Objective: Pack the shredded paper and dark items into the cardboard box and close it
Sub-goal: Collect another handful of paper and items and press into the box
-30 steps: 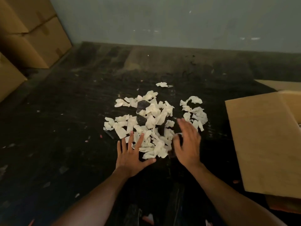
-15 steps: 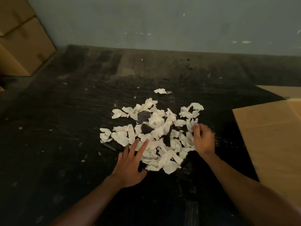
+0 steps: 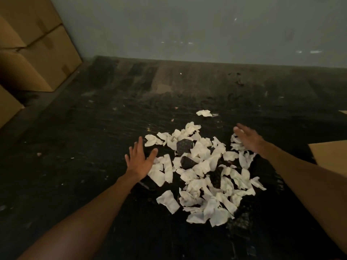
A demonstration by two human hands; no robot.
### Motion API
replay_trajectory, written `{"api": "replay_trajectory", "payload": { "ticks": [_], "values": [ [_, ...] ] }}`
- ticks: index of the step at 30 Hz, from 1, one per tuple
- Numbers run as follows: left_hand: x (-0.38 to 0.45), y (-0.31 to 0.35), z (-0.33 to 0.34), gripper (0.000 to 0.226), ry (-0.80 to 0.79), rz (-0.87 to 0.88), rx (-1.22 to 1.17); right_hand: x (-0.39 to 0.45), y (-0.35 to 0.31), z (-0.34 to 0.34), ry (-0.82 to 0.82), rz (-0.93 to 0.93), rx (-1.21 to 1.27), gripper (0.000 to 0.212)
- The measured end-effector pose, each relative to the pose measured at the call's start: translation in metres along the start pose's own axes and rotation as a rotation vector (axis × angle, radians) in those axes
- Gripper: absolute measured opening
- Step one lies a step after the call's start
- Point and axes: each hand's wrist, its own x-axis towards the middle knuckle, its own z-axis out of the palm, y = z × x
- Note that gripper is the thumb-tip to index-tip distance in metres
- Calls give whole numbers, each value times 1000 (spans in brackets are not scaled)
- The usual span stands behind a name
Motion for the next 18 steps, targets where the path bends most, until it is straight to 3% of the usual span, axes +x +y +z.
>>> {"api": "replay_trajectory", "payload": {
  "ticks": [3,5,7,10,14,18],
  "values": [
    [-2,20,10,77,-114,113,-184,-27,-19,20,-133,-230,-126,60],
    [-8,27,12,71,-197,246,-285,-45,-27,28,-191,-301,-77,51],
    [-14,29,14,65,-230,358,-304,-56,-31,24,-192,-314,-35,55],
    [-8,21,18,62,-90,416,-152,-44,-35,14,-121,-309,16,58],
    [5,6,27,68,7,406,-57,-2,-55,9,102,-304,63,48],
    [9,0,32,74,55,385,-90,54,-83,16,75,-238,-77,75]
  ]
}}
